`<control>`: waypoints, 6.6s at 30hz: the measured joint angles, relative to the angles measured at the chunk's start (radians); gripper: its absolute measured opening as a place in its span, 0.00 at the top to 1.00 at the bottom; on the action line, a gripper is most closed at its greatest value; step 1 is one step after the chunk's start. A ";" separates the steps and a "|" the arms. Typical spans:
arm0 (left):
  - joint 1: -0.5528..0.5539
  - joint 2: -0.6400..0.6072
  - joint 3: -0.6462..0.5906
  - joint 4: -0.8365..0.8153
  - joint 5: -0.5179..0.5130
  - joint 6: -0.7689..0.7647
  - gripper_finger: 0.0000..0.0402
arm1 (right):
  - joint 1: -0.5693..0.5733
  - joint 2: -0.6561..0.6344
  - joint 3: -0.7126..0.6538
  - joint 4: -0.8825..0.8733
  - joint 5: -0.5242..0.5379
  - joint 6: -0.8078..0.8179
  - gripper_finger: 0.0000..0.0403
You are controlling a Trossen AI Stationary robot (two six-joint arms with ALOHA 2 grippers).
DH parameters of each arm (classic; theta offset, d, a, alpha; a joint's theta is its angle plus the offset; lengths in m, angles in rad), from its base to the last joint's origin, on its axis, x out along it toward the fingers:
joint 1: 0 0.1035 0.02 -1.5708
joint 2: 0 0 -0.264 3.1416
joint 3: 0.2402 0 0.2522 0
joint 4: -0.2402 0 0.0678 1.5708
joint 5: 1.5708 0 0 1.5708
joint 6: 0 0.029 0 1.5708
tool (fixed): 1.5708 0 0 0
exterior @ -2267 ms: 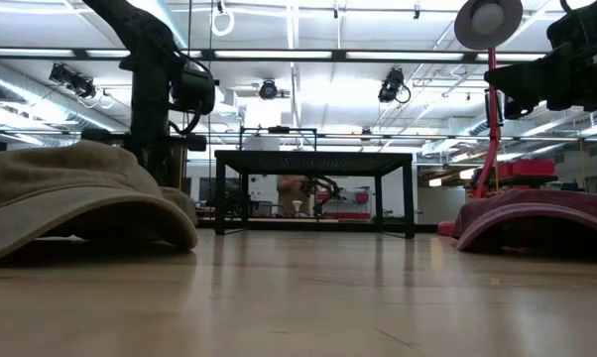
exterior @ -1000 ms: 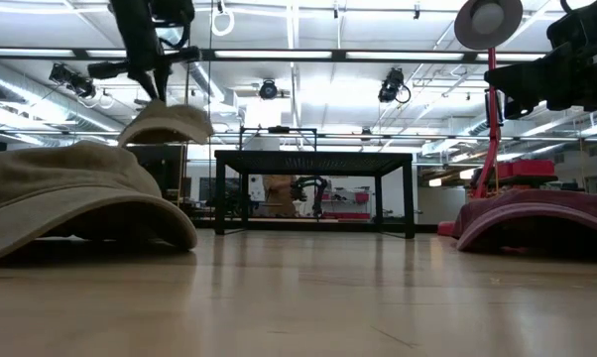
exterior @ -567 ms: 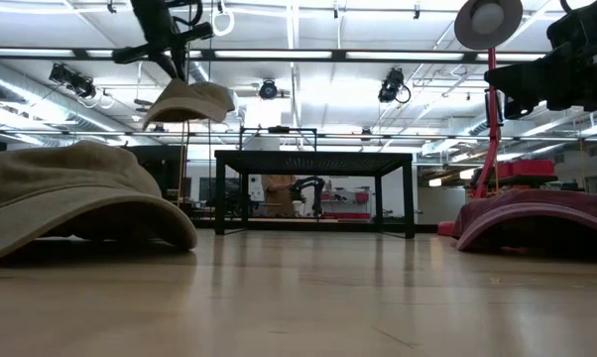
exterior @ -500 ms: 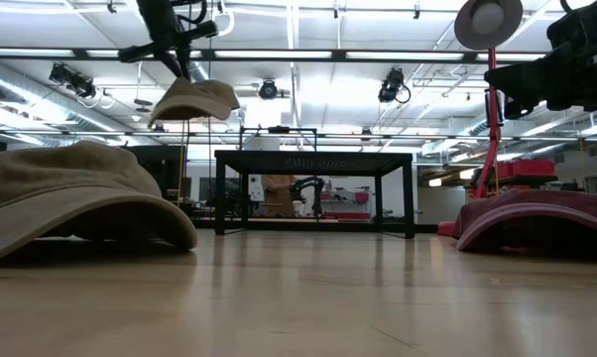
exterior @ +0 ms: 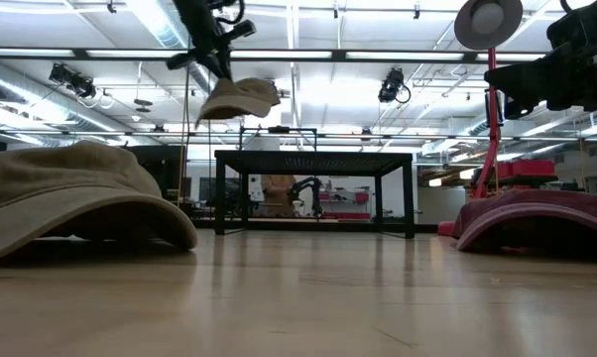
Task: Pick & Place hat
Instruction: Put the top brown cap on the shelf, then stack the top brown cap on top of the other brown cap on the shelf
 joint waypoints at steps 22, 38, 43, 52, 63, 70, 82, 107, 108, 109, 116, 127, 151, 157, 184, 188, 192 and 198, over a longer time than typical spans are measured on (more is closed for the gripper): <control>-0.044 0.168 0.001 0.128 0.148 -0.050 0.98 | 0.000 0.000 0.000 0.000 0.000 0.000 0.96; -0.057 0.178 0.001 0.142 0.141 -0.058 0.99 | 0.000 0.000 0.000 0.000 0.000 0.000 0.96; -0.067 0.196 0.001 0.132 0.145 -0.057 0.97 | 0.000 0.000 0.000 0.000 0.000 0.000 0.96; -0.072 0.230 0.000 0.137 0.147 -0.058 0.96 | 0.000 0.000 0.000 0.000 0.000 0.000 0.96; -0.072 0.230 0.000 0.155 0.128 -0.079 0.98 | 0.000 0.000 0.000 0.000 0.000 0.000 0.96; -0.072 0.230 0.000 0.150 0.128 -0.098 0.92 | 0.000 0.000 0.000 0.000 0.000 0.000 0.96; -0.071 0.230 0.000 0.165 0.126 -0.103 0.95 | 0.000 0.000 0.000 0.000 0.000 0.000 0.96; -0.071 0.228 0.000 0.212 0.125 -0.129 0.84 | 0.000 0.000 0.000 0.000 0.000 0.000 0.96; -0.071 0.228 0.000 0.212 0.121 -0.129 0.83 | 0.000 0.000 0.000 0.000 0.000 0.000 0.96; -0.072 0.228 0.000 0.212 0.117 -0.128 0.82 | 0.000 0.000 0.000 0.000 0.000 0.000 0.96; -0.071 0.228 0.000 0.212 0.107 -0.098 0.70 | 0.000 0.000 0.000 0.000 0.000 0.000 0.96; -0.068 0.204 0.000 0.204 0.106 -0.036 0.47 | 0.000 0.000 0.000 0.000 0.000 0.000 0.96; -0.089 0.047 0.000 -0.191 -0.033 0.029 0.45 | 0.000 0.000 0.000 0.000 0.000 0.000 0.96; -0.135 0.035 -0.003 -0.230 -0.052 0.024 0.45 | 0.000 0.000 0.000 0.000 0.000 0.000 0.96; -0.426 -0.116 -0.289 -0.176 -0.047 -0.171 0.45 | 0.000 0.000 0.000 0.000 0.000 0.000 0.96; -0.491 -0.116 -0.289 -0.177 -0.025 -0.068 0.45 | 0.000 0.000 0.000 0.000 0.000 0.000 0.96; -0.560 -0.116 -0.289 -0.177 0.026 0.076 0.45 | 0.000 0.000 0.000 0.000 0.000 0.000 0.96; -0.655 -0.115 -0.289 -0.178 0.030 0.305 0.45 | 0.000 0.000 0.000 0.000 0.000 0.000 0.96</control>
